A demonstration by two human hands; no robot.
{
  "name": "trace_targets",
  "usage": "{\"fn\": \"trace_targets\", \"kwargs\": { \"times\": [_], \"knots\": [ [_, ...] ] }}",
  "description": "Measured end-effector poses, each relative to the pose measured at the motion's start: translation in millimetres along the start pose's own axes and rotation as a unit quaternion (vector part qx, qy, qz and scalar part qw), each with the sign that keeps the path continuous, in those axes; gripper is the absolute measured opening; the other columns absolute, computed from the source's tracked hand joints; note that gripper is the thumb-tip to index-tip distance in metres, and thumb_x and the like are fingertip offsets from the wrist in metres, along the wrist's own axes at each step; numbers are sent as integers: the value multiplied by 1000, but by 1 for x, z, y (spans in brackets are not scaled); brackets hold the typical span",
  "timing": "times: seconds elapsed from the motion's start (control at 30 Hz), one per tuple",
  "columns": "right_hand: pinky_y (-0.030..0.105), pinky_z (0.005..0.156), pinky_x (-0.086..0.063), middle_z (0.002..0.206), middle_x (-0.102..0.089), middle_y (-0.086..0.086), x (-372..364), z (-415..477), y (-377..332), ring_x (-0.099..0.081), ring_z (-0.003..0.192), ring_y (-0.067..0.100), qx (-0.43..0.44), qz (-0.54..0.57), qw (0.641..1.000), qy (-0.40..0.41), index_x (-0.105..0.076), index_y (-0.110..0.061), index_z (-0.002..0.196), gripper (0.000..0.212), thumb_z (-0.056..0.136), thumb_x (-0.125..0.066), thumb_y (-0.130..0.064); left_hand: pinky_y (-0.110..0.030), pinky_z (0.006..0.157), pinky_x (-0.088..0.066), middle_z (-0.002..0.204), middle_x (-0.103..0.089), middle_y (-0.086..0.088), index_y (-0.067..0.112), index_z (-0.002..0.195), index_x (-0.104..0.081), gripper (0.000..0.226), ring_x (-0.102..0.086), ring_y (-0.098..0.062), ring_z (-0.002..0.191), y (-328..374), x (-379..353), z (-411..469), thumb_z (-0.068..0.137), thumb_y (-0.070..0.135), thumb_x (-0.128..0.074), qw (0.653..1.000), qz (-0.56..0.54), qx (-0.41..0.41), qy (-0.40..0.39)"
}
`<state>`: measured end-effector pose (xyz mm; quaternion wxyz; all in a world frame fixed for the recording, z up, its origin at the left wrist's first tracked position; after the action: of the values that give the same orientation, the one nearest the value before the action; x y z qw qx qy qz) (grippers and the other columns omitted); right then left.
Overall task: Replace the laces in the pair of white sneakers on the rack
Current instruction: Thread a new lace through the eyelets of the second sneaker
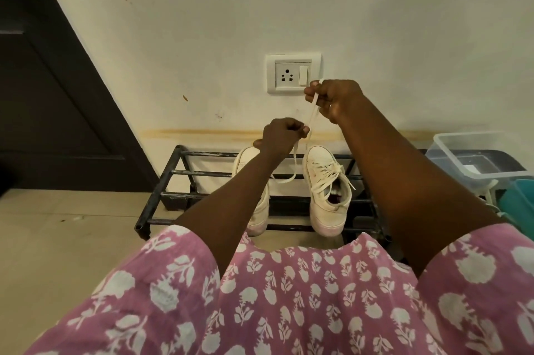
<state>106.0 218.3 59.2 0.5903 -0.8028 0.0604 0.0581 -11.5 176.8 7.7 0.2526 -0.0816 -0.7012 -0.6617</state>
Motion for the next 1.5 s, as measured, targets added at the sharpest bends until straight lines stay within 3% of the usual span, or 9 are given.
{"fn": "trace_targets", "kwargs": {
  "times": [0.27, 0.4, 0.5, 0.6, 0.77, 0.87, 1.03, 1.37, 1.5],
  "knots": [
    [10, 31, -36, 124, -61, 18, 12, 1, -19, -61, 72, 16, 36, -9, 999, 22, -56, -3, 92, 10, 92, -50, 5, -47, 108, -30, 117, -66, -1, 22, 105, -72, 28, -47, -25, 123, -63, -33, -5, 83, 38, -68, 971, 211, 42, -108],
    [10, 33, -37, 95, -66, 14, 15, 0, -30, -60, 62, 13, 53, -26, 998, 24, -55, -5, 71, 22, 89, -52, 7, -48, 103, -27, 121, -61, 3, 29, 108, -68, 29, -40, -27, 126, -67, -41, -9, 85, 45, -63, 923, 357, 14, -141],
    [10, 33, -36, 72, -66, 8, 10, -2, -31, -62, 67, 14, 47, -40, 998, 11, -64, 1, 84, 12, 87, -54, 8, -45, 110, -28, 129, -59, -1, 23, 123, -61, 42, -46, -25, 126, -43, -40, -3, 86, 42, -63, 971, 201, -8, -126],
    [13, 49, -40, 106, -67, 13, 3, 0, -19, -66, 100, 19, 13, -83, 996, -3, -64, 5, 106, 20, 88, -56, 4, -46, 107, -34, 126, -62, -1, 19, 126, -59, 45, -52, -22, 121, 8, -21, 0, 87, 42, -62, 998, -16, -33, -47],
    [19, 42, -42, 80, -62, 11, 3, 5, -11, -59, 61, 15, 22, -64, 998, -5, -58, -2, 73, 16, 86, -56, 6, -47, 97, -43, 98, -71, -11, 9, 99, -70, 23, -62, -27, 100, 44, 7, 8, 92, 27, -57, 990, -122, -27, 58],
    [15, 40, -41, 74, -61, 8, 3, 6, -11, -59, 60, 13, 23, -50, 998, -12, -59, -4, 75, 15, 86, -56, 6, -43, 99, -42, 95, -72, -9, 9, 93, -71, 19, -63, -26, 100, 38, 0, 8, 93, 20, -55, 995, -90, -28, 37],
    [24, 71, -41, 76, -64, 3, 5, 7, -15, -63, 66, 11, 30, -44, 998, -14, -59, -11, 73, 20, 89, -56, -1, -24, 84, -40, 100, -71, -9, 5, 102, -70, 19, -63, -21, 100, 14, -12, 3, 92, 13, -55, 999, -27, -33, 6],
    [21, 60, -52, 72, -59, 7, -8, 5, -14, -56, 57, 12, 118, -104, 986, -52, -57, -11, 68, 32, 94, -43, 2, -30, 94, -41, 118, -65, -13, 3, 117, -62, 29, -58, -26, 113, -54, 36, 15, 91, 16, -57, 987, 158, 42, -4],
    [20, 54, -45, 67, -57, 9, -24, 3, 7, -51, 53, 11, 125, -139, 981, -61, -55, -8, 67, 36, 91, -34, 10, -28, 80, -50, 78, -71, -12, -1, 84, -67, 33, -68, -22, 78, -118, 67, 10, 95, 26, -51, 952, 263, 145, -48]
  ]
}}
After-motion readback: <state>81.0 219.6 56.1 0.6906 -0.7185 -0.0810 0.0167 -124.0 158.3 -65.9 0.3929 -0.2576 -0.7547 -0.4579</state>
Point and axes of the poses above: each hand's wrist, its own z-axis towards the middle knuckle, its own x-axis out of the back of the hand, y = z × x, the point moved 10 cm from there along z, towards the middle knuckle
